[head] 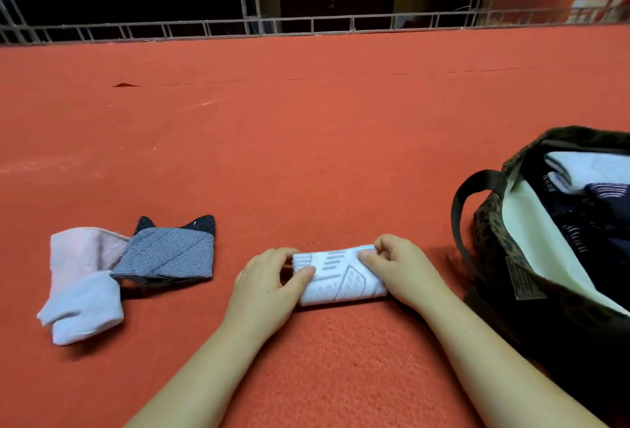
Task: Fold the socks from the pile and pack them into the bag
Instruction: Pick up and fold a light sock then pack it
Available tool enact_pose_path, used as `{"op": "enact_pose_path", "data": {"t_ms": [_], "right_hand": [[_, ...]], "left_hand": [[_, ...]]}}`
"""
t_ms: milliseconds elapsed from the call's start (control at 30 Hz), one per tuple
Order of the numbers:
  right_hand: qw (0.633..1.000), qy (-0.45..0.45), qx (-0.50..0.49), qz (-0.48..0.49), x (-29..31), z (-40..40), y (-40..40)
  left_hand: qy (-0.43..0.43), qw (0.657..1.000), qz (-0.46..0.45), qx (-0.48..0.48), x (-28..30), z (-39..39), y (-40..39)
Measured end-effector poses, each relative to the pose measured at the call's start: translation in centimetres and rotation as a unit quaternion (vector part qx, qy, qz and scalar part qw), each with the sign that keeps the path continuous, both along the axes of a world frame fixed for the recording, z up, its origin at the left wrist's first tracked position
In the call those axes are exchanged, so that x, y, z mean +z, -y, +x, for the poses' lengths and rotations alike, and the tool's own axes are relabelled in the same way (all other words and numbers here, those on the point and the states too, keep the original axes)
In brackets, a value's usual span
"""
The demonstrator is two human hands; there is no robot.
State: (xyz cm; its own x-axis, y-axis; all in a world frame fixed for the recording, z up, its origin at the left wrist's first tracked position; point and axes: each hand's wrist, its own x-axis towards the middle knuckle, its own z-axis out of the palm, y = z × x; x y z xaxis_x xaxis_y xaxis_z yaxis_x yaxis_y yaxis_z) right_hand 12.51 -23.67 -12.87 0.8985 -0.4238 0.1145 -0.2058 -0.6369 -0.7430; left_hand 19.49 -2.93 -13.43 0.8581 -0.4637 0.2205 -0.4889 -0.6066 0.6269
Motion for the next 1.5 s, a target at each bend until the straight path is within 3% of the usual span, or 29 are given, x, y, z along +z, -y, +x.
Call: {"op": "enact_pose_path", "data": {"t_ms": [100,233,367,400,467,533,600,667,833,1100,1400,1467,1500], "right_hand": [[0.991,-0.048,-0.053,-0.110,-0.3,0.6,-0.4],[0.971,-0.093,-0.052,-0.215,-0.2,0.4,-0.8],[0.975,-0.105,-0.016,-0.194,0.1,-0.8,-1.6],[0.985,-0.089,-0.002,-0.149,0.3,-1.2,-1.8],[0.999,-0.031,0.021,0.014,0.7,-2.8,-2.1],[0.988,0.034,0.010,0.151,1.5,-4.2,-2.9],[0.979,0.087,-0.002,0.183,2.8,-6.0,-3.5],[0.969,0.125,-0.009,0.211,4.3,-7.7,-3.4],[0.964,0.132,0.008,0.231,10.0,-12.8,-0.4],[0.983,0.152,-0.069,0.073,17.1,-20.6,8.4],[0.968,0.201,-0.123,0.085,17.4,-17.2,20.1],[0.975,0.177,-0.128,0.050,17.3,-16.6,21.3],[0.981,0.138,-0.138,-0.015,17.0,-16.4,21.8]], "left_hand": [[-0.008,0.987,0.159,0.037,-0.2,0.5,0.3],[-0.035,0.984,0.175,0.030,0.0,0.4,0.7],[-0.078,0.983,0.168,0.013,0.1,-0.1,0.7],[-0.091,0.986,0.139,0.015,0.2,-0.5,0.7],[-0.155,0.987,-0.025,0.024,0.6,-2.4,1.1],[-0.224,0.950,-0.214,0.037,1.6,-5.0,1.8],[-0.246,0.917,-0.312,0.038,3.1,-6.9,2.6],[-0.267,0.897,-0.352,0.014,4.8,-8.0,3.7],[-0.259,0.895,-0.356,-0.067,10.0,-10.4,7.8],[-0.216,0.892,-0.358,-0.172,15.1,-14.5,17.9],[-0.137,0.925,-0.302,-0.185,17.2,-11.8,28.8],[-0.087,0.952,-0.232,-0.182,17.2,-10.7,30.2],[-0.053,0.966,-0.176,-0.183,17.0,-10.3,30.7]]}}
